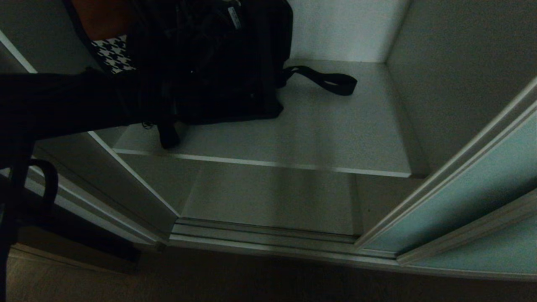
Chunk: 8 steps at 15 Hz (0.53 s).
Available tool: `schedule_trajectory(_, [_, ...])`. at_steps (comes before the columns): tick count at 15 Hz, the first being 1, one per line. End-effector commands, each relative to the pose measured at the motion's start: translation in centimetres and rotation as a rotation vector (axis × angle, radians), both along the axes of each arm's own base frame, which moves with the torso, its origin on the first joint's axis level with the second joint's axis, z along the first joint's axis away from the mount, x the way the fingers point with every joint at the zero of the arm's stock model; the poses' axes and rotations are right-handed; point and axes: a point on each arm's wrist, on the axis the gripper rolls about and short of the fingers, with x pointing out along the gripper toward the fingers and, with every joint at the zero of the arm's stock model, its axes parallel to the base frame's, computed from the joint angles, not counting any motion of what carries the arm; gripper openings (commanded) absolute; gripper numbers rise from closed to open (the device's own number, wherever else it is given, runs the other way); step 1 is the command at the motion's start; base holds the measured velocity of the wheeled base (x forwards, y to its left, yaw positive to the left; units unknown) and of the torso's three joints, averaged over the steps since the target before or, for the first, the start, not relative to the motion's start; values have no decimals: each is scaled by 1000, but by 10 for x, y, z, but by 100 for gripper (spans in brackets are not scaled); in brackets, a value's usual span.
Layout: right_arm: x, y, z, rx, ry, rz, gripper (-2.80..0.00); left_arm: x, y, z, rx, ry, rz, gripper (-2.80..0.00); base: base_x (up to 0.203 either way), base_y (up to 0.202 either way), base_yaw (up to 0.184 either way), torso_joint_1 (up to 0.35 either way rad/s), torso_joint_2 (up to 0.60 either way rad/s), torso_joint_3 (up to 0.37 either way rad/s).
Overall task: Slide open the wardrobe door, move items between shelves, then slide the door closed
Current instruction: Place the bag on the higher shelf
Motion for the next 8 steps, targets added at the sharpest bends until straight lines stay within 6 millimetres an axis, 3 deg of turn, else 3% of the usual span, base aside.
schedule_trajectory(1, [0, 0, 0, 0, 1, 0, -280, 13, -6, -16, 4, 38, -5, 0, 0, 0, 0, 0, 0, 0])
schedule_trajectory(8, [0, 0, 0, 0, 0, -1, -280, 37, -17, -57, -57, 269, -58, 0, 0, 0, 0, 0, 0, 0])
